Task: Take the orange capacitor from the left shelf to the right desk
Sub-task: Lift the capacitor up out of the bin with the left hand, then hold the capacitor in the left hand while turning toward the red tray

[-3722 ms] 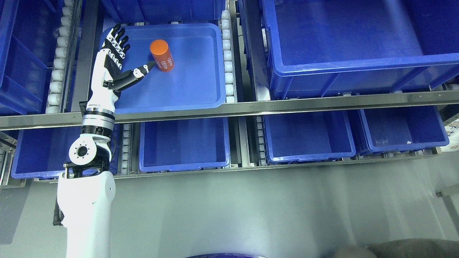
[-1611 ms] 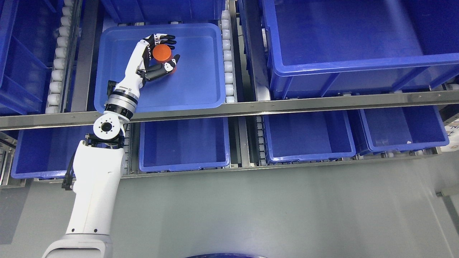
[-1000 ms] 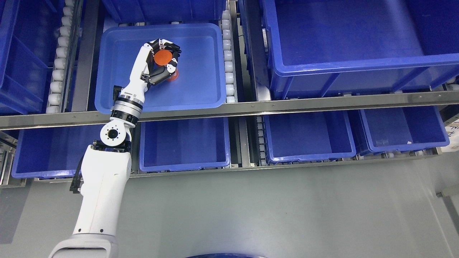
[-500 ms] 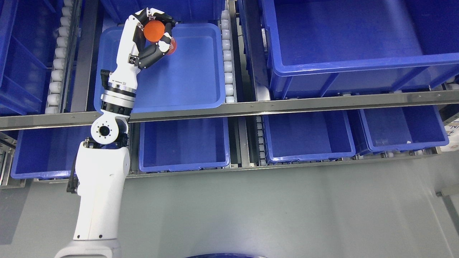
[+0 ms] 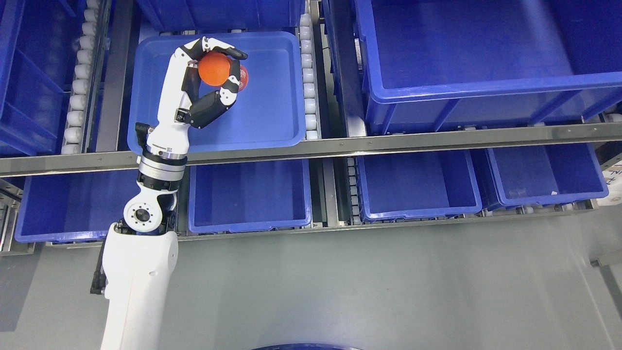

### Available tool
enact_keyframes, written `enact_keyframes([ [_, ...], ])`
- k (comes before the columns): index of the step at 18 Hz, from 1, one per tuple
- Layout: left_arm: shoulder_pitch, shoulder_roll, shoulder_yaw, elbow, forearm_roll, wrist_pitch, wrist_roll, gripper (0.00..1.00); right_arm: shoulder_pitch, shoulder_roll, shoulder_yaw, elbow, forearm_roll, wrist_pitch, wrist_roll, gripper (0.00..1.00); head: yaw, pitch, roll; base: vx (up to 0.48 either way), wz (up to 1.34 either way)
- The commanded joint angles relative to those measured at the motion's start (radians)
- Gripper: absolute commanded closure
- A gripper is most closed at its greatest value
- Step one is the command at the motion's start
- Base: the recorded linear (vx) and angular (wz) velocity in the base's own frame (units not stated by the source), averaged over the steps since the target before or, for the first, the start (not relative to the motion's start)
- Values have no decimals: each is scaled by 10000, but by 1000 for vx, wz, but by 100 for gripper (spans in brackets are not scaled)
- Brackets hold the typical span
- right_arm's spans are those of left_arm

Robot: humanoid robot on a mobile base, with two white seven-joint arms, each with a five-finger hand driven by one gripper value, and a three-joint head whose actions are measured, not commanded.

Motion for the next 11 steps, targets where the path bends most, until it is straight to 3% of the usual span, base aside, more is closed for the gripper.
enact_keyframes([
  [1,515,126,49,-958,107,-168,-5,100,338,-175,-108,-230,0,-5,3,0,0,0,0,0,0],
  [11,423,126,-318,-958,123,-996,-127,100,338,-175,-123,-230,0,-5,3,0,0,0,0,-22,-106],
])
